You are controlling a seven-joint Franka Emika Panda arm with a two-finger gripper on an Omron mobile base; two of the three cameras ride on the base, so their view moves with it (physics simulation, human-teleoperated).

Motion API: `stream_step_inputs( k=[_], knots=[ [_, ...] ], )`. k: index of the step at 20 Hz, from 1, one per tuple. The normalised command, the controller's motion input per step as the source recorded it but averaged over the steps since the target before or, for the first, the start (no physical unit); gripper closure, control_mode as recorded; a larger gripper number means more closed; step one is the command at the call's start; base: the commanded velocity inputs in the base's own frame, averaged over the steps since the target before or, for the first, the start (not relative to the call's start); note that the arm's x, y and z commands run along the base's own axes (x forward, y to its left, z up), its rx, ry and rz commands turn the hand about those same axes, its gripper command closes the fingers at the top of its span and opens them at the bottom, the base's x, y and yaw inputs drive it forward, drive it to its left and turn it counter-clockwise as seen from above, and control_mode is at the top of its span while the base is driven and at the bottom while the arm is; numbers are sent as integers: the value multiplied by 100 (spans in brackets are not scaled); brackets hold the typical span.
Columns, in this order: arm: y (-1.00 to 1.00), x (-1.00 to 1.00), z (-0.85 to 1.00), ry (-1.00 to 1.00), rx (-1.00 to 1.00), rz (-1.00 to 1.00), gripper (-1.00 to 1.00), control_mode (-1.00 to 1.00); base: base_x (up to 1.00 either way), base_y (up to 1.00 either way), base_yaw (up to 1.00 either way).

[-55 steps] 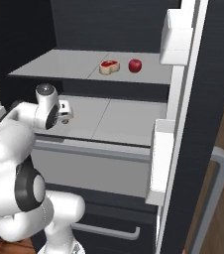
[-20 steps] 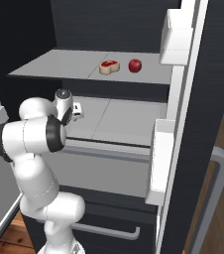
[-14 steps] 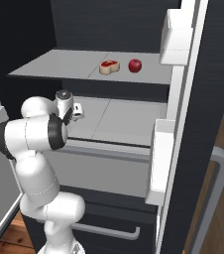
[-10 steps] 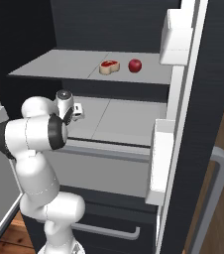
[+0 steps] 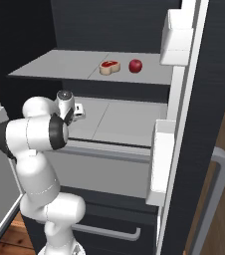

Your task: Open the fridge, remove the apple, garlic, and steak, and place them on any counter.

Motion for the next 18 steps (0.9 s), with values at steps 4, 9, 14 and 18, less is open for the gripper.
stream_step_inputs(
  k=[4, 9, 14, 18],
  knots=[
    [0, 0, 0, 0, 0, 0, 100, -100, 0, 0, 0],
    [0, 0, 0, 0, 0, 0, 100, -100, 0, 0, 0],
    [-3, 0, 0, 0, 0, 0, 100, -100, 0, 0, 0],
    [-11, -38, 0, -2, 1, -1, 100, -100, 0, 0, 0]
  ],
)
